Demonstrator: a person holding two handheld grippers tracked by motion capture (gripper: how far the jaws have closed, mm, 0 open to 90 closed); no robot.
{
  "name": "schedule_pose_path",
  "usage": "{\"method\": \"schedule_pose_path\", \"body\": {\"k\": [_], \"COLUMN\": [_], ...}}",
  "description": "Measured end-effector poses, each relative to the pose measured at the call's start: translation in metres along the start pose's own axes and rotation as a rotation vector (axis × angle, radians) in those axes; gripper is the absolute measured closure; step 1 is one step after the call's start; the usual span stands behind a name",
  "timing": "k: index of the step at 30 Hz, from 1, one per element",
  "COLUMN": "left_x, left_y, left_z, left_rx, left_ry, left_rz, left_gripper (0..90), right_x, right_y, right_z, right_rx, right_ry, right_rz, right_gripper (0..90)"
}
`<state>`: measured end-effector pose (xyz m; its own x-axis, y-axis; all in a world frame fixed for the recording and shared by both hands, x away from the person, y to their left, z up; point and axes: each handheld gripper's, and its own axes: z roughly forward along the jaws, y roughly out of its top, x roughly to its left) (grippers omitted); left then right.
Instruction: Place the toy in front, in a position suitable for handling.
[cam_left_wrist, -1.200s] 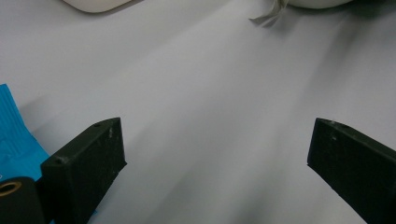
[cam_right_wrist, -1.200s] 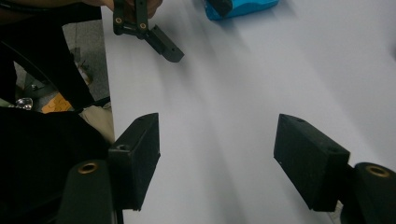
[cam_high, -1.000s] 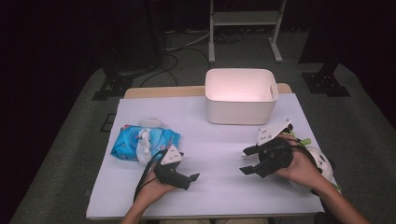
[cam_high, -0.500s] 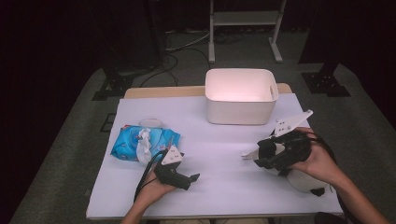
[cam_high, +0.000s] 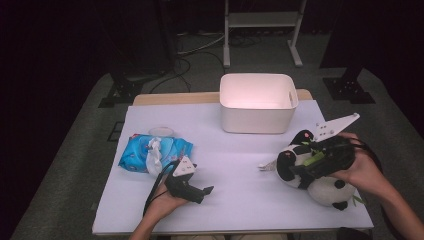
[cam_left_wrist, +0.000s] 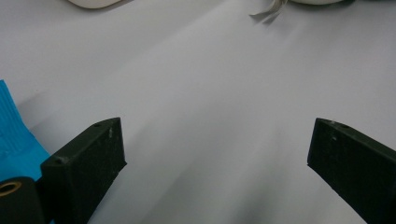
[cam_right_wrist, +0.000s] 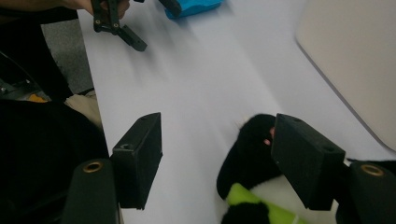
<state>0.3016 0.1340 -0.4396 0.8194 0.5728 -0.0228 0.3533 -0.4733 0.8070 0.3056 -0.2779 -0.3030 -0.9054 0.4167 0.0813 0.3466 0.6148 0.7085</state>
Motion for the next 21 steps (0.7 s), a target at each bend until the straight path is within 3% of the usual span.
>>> {"method": "schedule_pose_path", "body": {"k": [21], "left_x": [0.002], "left_y": [-0.001], "left_z": [0.000], "left_rx": [0.005], "left_ry": [0.005], "left_rz": [0.000], "left_gripper": [3.3], "right_x": [-0.037], "right_y": [-0.033], "right_z": [-0.030], "right_rx": [0.029], "right_ry": [-0.045], "right_rz": [0.086], "right_gripper": [33.5]}}
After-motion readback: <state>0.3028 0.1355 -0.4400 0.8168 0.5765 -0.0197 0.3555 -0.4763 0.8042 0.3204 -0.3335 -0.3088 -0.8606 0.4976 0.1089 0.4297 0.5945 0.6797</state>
